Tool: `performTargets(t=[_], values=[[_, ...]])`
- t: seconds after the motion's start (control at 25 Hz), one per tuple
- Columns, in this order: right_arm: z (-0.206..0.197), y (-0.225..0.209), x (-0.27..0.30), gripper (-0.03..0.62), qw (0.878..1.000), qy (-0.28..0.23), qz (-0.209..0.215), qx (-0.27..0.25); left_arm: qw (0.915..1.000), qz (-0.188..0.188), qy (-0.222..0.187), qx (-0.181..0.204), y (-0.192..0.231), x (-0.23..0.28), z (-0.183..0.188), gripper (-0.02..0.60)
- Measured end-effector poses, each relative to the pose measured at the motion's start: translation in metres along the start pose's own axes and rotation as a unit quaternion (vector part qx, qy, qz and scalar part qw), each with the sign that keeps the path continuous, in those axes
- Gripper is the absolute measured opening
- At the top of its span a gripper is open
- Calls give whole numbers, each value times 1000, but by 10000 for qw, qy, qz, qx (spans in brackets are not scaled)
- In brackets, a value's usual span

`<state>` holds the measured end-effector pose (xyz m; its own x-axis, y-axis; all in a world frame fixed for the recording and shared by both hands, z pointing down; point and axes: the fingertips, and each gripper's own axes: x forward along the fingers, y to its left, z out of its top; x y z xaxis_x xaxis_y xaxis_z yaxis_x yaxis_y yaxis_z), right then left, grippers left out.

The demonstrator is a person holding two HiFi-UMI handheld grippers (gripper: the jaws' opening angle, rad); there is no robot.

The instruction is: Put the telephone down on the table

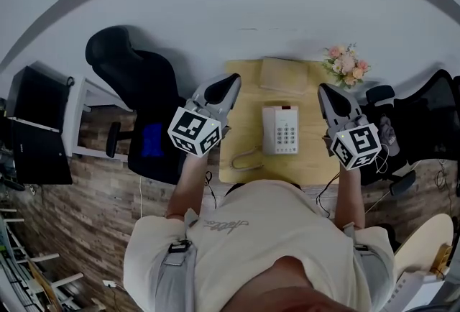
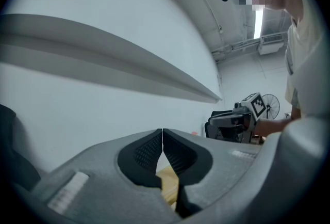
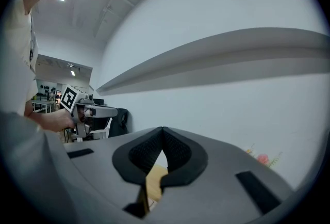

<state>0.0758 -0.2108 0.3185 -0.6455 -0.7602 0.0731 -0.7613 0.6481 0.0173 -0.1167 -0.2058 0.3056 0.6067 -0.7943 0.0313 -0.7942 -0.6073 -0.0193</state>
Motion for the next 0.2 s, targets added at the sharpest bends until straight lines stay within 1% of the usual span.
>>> performTargets(t=[0.2], values=[[-3,5,-2,2,10000,22,32,-14,10000,38,38,-29,-1,-9,-4,18]])
